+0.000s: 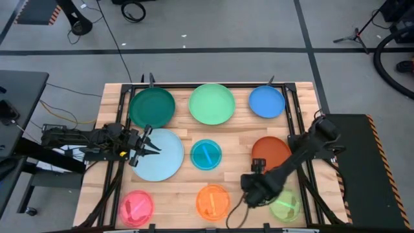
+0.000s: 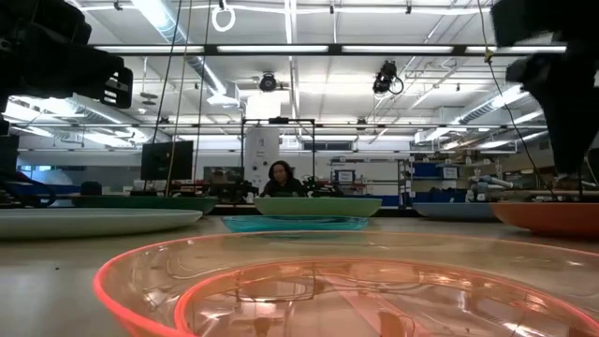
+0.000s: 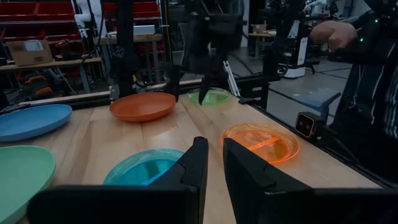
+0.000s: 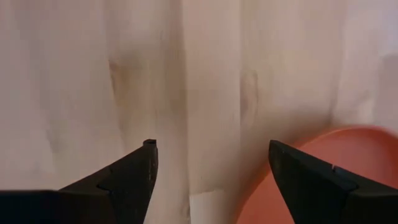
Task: Stack plastic plates
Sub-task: Stack the orange plate on top of the blue plate, then stack the stacked plates on top of the green plate, then stack the stacked plates on top of the dark green plate
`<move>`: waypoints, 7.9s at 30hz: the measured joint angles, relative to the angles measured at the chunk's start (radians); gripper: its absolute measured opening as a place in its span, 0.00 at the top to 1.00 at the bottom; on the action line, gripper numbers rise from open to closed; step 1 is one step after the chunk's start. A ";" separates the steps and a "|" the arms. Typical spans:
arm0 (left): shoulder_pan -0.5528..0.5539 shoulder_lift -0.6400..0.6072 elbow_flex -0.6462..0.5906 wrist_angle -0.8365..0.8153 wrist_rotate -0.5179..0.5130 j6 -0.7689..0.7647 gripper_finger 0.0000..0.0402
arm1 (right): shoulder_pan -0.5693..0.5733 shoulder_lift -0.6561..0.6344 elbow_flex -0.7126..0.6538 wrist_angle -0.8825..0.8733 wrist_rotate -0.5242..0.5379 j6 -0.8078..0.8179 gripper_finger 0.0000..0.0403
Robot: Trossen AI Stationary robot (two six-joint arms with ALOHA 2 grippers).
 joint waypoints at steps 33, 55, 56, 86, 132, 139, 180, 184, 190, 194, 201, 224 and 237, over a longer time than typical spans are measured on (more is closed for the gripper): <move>0.000 0.000 0.000 0.000 0.000 0.000 0.85 | -0.216 -0.096 -0.293 0.047 -0.140 0.337 0.52; 0.000 0.000 0.000 0.000 0.000 0.000 0.85 | -0.544 -0.259 0.080 -0.240 0.079 -0.162 0.97; 0.000 0.000 0.000 0.000 0.000 0.000 0.85 | -0.587 -0.279 0.083 -0.245 0.103 -0.192 0.97; 0.000 0.000 0.000 -0.002 0.000 0.000 0.85 | -1.180 -0.213 -0.300 0.152 0.161 -0.710 0.88; 0.000 0.000 0.000 -0.001 0.000 0.000 0.85 | -0.981 -0.370 -0.387 0.236 0.134 -0.640 0.51; 0.000 0.000 0.000 0.000 0.000 0.000 0.85 | -1.031 -0.309 -0.433 0.301 0.108 -0.642 0.53; 0.000 0.000 0.000 -0.002 0.000 0.000 0.85 | -0.868 -0.198 -0.181 0.619 0.081 -1.353 0.93; 0.000 0.000 0.000 -0.005 0.000 0.000 0.85 | -0.889 -0.119 -0.181 0.632 0.091 -1.433 0.93; 0.000 0.000 0.000 -0.006 -0.001 0.000 0.85 | -0.893 -0.026 -0.124 0.642 0.170 -1.501 0.93; 0.000 0.000 0.000 -0.006 -0.001 0.000 0.85 | -0.913 0.016 -0.042 0.642 0.121 -1.544 0.93; 0.000 0.000 0.000 -0.006 -0.001 0.000 0.85 | -0.958 0.117 0.068 0.572 0.051 -1.557 0.91; 0.000 0.000 0.000 -0.007 0.000 0.000 0.85 | -0.928 -0.056 0.074 0.567 0.119 -1.298 0.49; 0.000 0.000 0.000 -0.007 0.000 0.000 0.85 | -0.792 -0.148 0.074 0.704 0.114 -0.967 0.32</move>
